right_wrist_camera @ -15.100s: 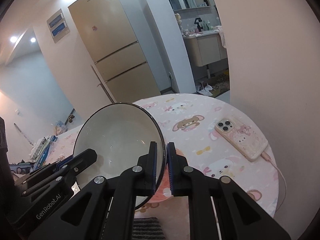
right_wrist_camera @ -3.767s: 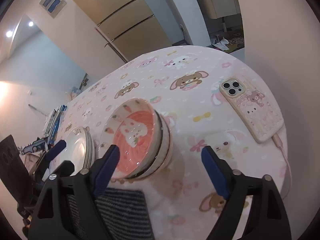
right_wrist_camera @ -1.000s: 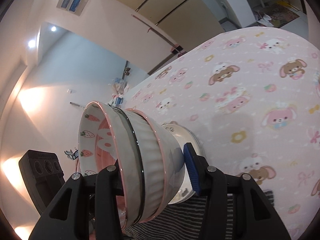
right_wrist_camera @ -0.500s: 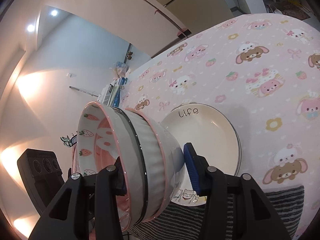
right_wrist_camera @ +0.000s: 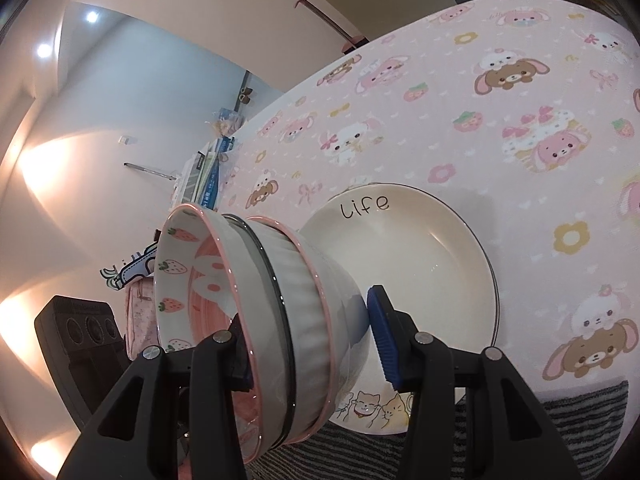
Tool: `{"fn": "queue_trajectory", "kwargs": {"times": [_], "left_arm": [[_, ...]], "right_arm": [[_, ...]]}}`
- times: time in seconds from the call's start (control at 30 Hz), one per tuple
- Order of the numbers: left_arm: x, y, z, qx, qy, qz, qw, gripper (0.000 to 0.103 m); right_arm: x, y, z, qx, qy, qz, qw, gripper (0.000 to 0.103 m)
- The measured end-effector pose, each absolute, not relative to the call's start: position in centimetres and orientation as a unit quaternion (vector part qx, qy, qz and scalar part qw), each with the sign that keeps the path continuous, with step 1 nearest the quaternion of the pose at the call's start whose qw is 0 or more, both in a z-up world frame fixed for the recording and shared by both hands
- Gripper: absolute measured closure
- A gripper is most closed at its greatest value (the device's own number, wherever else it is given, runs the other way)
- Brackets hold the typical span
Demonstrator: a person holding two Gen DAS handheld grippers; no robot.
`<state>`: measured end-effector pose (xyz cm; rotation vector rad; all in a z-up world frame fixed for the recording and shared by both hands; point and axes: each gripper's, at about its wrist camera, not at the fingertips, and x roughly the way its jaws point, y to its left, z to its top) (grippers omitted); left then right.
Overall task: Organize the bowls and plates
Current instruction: 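Lift the nested bowls with both grippers and carry them over the 'Life' plates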
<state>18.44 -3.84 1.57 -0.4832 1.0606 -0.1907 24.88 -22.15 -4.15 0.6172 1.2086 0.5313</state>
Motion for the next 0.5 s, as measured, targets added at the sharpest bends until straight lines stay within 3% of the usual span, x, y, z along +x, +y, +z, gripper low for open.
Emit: {"fn": "queue_trajectory", "kwargs": {"times": [0.5], "left_arm": [[19.9, -3.2, -1.6, -0.222, 0.521, -0.090, 0.819, 0.048]], "right_arm": [[26.0, -21.3, -7.0, 0.276, 0.576, 0.235, 0.733, 0.058]]}}
